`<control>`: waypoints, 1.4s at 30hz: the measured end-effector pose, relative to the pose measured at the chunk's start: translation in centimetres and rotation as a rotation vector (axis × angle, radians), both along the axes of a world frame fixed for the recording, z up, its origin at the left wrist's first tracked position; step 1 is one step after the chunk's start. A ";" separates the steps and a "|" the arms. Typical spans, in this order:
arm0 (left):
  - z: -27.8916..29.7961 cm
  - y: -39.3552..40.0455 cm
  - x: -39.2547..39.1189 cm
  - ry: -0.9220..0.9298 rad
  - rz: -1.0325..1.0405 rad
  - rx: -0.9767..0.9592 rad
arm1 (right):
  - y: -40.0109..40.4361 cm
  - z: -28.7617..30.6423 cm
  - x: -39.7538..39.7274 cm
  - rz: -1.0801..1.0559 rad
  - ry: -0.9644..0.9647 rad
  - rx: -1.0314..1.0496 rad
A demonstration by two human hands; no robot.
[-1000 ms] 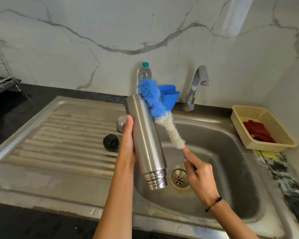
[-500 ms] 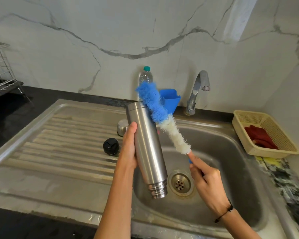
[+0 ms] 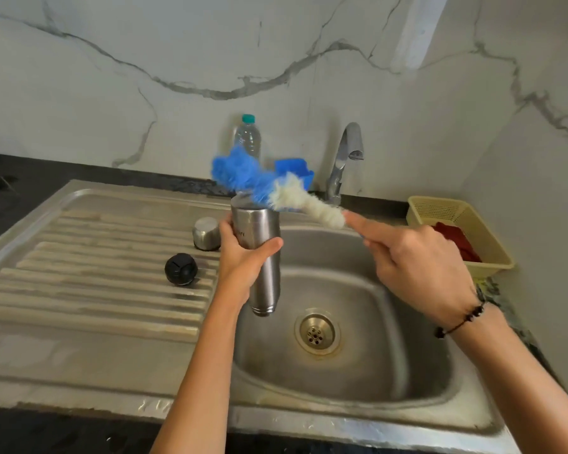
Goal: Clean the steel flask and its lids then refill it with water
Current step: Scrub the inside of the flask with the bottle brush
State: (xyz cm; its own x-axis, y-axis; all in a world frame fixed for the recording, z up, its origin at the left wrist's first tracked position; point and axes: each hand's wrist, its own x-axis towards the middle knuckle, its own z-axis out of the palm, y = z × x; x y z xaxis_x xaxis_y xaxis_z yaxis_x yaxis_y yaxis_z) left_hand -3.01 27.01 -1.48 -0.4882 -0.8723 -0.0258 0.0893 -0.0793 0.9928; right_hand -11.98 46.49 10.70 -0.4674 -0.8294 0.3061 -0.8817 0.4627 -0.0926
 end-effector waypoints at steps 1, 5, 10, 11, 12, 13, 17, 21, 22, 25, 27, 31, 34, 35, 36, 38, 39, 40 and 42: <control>-0.3 0.2 -0.3 -0.023 0.002 -0.022 | 0.2 0.2 0.4 -0.008 0.034 0.064; -0.8 0.8 -0.7 -0.048 0.034 -0.063 | 1.7 -0.3 1.1 -0.011 0.093 0.150; -1.5 1.0 -0.9 -0.095 0.079 -0.104 | 4.9 -1.6 0.7 0.012 0.101 0.162; -1.6 1.0 -1.0 -0.112 0.075 -0.123 | 5.4 -1.5 0.6 -0.006 0.057 0.188; -1.8 1.0 -1.1 -0.122 0.076 -0.131 | 5.9 -1.4 0.4 -0.024 0.030 0.202; -2.0 1.0 -1.1 -0.127 0.081 -0.133 | 6.3 -1.3 0.4 -0.034 0.022 0.195; -2.2 1.7 -1.4 -0.162 0.102 -0.174 | 5.8 -1.4 1.2 -0.058 -0.012 0.191; -1.6 2.9 -1.7 -0.157 0.066 -0.204 | 3.2 -1.4 1.3 -0.088 -0.025 0.207; -1.6 3.0 -1.6 -0.149 0.061 -0.195 | 2.9 -1.4 1.2 -0.089 -0.035 0.208; -1.8 2.6 -1.1 -0.151 0.073 -0.175 | 3.8 -1.5 1.8 -0.062 -0.034 0.228; -1.9 2.1 -0.9 -0.164 0.092 -0.166 | 5.0 -1.2 2.3 -0.070 -0.035 0.233; -2.2 1.8 -1.6 -0.219 0.074 -0.208 | 5.3 -0.6 2.6 -0.127 0.003 0.294; -2.1 2.5 -2.4 -0.212 0.032 -0.216 | 3.5 -0.8 2.3 -0.136 0.032 0.297; -2.0 2.7 -2.4 -0.198 0.020 -0.197 | 2.9 -0.9 2.2 -0.141 0.033 0.294; -1.9 2.8 -2.4 -0.188 0.011 -0.175 | 2.6 -0.9 2.0 -0.148 0.031 0.288; -2.1 2.6 -2.2 -0.165 0.001 -0.124 | 2.7 -0.8 1.9 -0.152 0.023 0.272; -2.3 2.4 -2.0 -0.144 0.010 -0.092 | 3.1 -0.6 2.1 -0.148 0.013 0.266; -2.5 2.2 -1.9 -0.126 0.028 -0.064 | 3.7 -0.5 2.4 -0.148 -0.002 0.263; -2.6 1.7 -1.8 -0.111 0.057 -0.053 | 4.5 -0.1 3.5 -0.172 -0.023 0.251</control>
